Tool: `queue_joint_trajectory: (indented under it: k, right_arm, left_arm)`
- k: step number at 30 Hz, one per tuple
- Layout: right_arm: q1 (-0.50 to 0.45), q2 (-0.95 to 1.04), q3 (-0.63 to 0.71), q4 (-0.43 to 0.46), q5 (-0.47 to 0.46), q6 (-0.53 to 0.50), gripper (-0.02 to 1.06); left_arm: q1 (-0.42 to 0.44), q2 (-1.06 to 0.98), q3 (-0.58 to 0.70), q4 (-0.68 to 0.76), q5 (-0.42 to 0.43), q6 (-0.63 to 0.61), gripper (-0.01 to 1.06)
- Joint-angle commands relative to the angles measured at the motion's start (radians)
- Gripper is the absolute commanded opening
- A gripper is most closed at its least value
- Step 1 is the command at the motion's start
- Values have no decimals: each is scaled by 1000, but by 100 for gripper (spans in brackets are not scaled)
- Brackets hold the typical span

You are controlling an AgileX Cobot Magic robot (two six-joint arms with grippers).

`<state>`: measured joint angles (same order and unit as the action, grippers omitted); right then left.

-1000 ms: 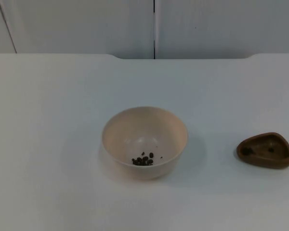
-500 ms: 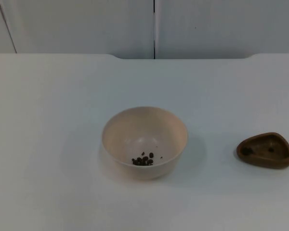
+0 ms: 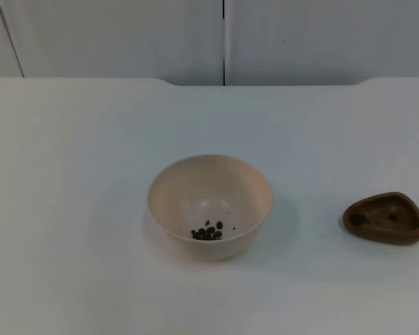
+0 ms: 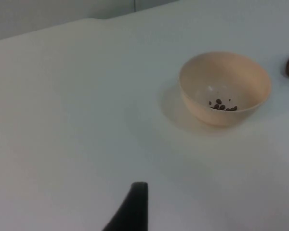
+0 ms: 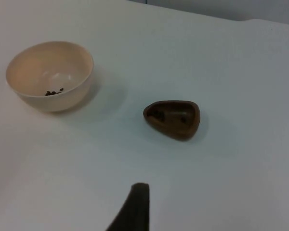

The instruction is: Pick up the bowl with the left hand and pour the coffee beans from the cup into the bowl with the right hand.

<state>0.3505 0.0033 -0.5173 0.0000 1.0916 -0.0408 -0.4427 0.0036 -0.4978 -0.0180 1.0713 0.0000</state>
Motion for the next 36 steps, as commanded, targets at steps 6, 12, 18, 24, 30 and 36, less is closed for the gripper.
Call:
queue_joint_trajectory:
  k: [6, 12, 18, 24, 30, 36]
  right_arm:
    - [2, -3, 1, 0, -11, 1, 105]
    - [2, -3, 1, 0, -11, 1, 105]
    - [2, -3, 1, 0, -11, 4, 105]
    - [2, -3, 1, 0, -11, 4, 105]
    - [2, -3, 1, 6, -12, 4, 105]
    - [2, -3, 1, 6, -12, 4, 105]
  left_arm:
    - [2, -4, 5, 3, 4, -6, 105]
    - [2, -4, 5, 3, 4, -6, 105]
    - [2, -4, 5, 3, 4, -6, 105]
    - [2, -4, 5, 3, 4, -6, 105]
    - [2, -4, 5, 3, 4, -6, 105]
    - [2, -4, 5, 3, 4, -6, 105]
